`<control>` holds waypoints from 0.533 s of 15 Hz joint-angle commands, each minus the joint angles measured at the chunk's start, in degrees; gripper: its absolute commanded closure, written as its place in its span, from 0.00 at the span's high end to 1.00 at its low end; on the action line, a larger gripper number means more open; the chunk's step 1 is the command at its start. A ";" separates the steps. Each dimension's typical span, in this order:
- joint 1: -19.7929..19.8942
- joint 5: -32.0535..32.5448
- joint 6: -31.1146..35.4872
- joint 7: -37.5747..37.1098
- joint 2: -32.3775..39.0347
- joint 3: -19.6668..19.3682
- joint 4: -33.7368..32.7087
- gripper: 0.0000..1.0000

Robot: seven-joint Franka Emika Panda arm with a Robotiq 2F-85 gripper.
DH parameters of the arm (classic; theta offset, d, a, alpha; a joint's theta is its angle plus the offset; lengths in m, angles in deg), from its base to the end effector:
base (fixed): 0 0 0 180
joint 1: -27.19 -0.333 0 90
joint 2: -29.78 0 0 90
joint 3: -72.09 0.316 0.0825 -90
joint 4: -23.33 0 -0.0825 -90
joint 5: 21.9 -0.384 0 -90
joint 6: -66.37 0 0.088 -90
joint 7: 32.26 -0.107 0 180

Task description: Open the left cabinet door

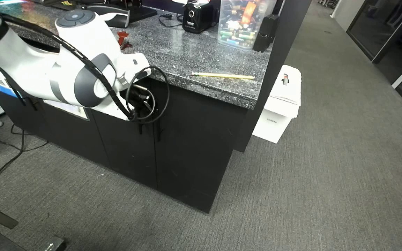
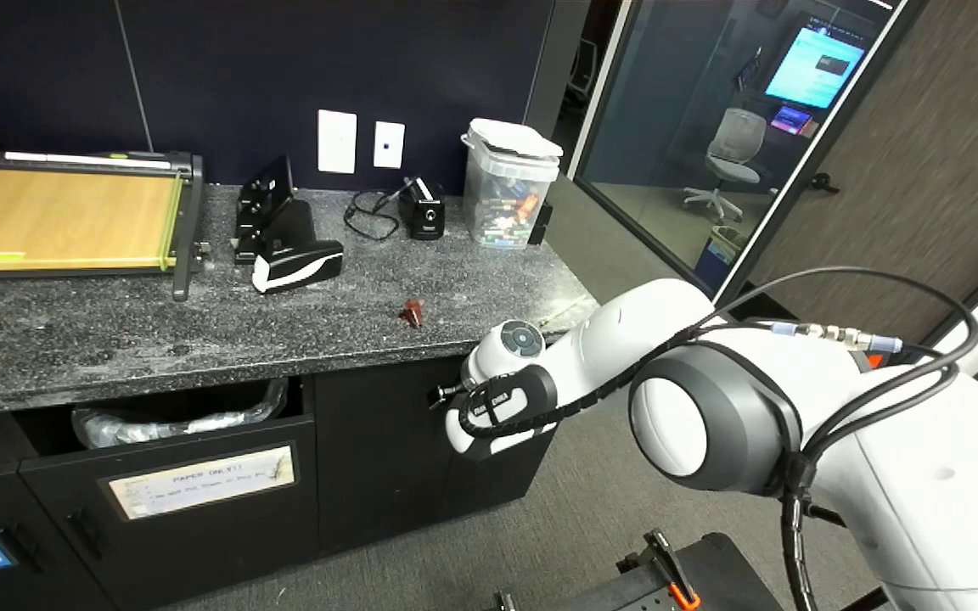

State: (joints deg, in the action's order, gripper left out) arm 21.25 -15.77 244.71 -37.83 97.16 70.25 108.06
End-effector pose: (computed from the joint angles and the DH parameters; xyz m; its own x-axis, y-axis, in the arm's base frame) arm 0.6989 0.0638 0.0203 0.8910 0.1045 0.4418 0.0985 -0.9945 0.0367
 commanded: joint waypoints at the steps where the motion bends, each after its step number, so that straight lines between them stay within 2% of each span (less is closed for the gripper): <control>1: -0.18 -0.90 1.82 2.65 5.31 -0.30 -5.51 1.00; 2: -0.39 -0.92 2.11 2.65 5.17 -0.42 -4.94 1.00; 3: -0.58 -0.86 2.47 2.71 5.14 -0.58 -4.27 0.94; 4: -0.83 -0.82 2.98 2.71 5.25 -0.74 -3.79 0.74; 8: -1.95 -0.72 5.61 2.82 4.67 -1.69 -1.41 0.52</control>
State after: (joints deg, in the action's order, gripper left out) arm 19.87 -15.80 247.12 -37.09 97.33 69.10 108.94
